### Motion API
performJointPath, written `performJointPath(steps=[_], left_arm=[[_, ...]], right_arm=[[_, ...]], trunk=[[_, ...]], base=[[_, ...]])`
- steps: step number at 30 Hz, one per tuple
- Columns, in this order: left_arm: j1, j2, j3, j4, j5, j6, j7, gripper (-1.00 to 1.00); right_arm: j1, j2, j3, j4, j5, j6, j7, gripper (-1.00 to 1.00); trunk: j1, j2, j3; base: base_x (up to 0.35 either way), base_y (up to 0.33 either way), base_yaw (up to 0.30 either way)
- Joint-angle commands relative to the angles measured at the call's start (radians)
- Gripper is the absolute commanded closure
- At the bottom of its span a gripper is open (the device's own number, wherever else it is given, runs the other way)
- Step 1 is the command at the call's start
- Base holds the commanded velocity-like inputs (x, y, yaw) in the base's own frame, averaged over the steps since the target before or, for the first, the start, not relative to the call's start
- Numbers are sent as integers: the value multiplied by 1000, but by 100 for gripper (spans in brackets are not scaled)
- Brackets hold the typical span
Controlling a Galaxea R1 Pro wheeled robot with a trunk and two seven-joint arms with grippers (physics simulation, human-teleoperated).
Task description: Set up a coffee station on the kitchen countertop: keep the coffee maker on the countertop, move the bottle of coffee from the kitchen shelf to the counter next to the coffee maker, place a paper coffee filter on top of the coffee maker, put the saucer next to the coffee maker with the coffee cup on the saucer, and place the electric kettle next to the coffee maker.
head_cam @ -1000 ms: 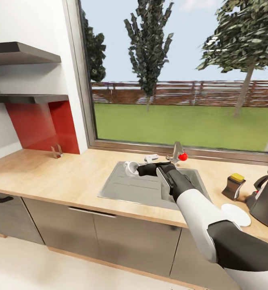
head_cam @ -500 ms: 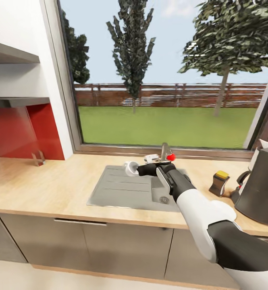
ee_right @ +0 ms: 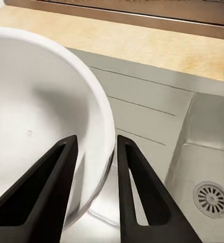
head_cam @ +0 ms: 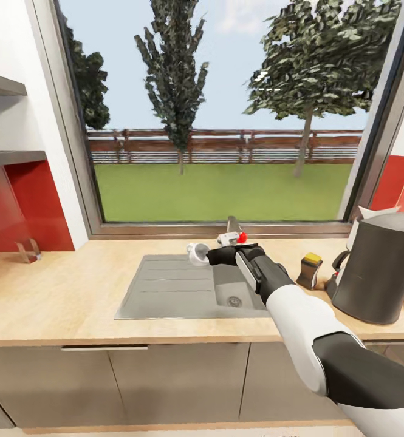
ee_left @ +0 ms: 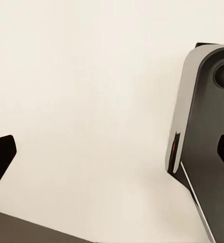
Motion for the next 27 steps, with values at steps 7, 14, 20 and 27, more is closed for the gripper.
performJointPath(steps=[7, 14, 20, 27], left_arm=[[1, 0, 5, -1, 1, -2, -1, -100], [1, 0, -2, -5, 0, 3, -4, -100], [1, 1, -7, 0, -1, -1, -6, -100], [1, 1, -8, 4, -2, -2, -7, -100]], right_arm=[[0, 0, 4, 3, -2, 6, 4, 100], [0, 0, 6, 22, 0, 7, 7, 100], [17, 0, 7, 157, 25, 5, 10, 100], [30, 0, 7, 231, 37, 3, 38, 100]], trunk=[[0, -1, 7], [0, -1, 13], [0, -1, 19], [0, -1, 26]], base=[[0, 196, -250], [0, 11, -253], [0, 0, -253], [0, 0, -249]])
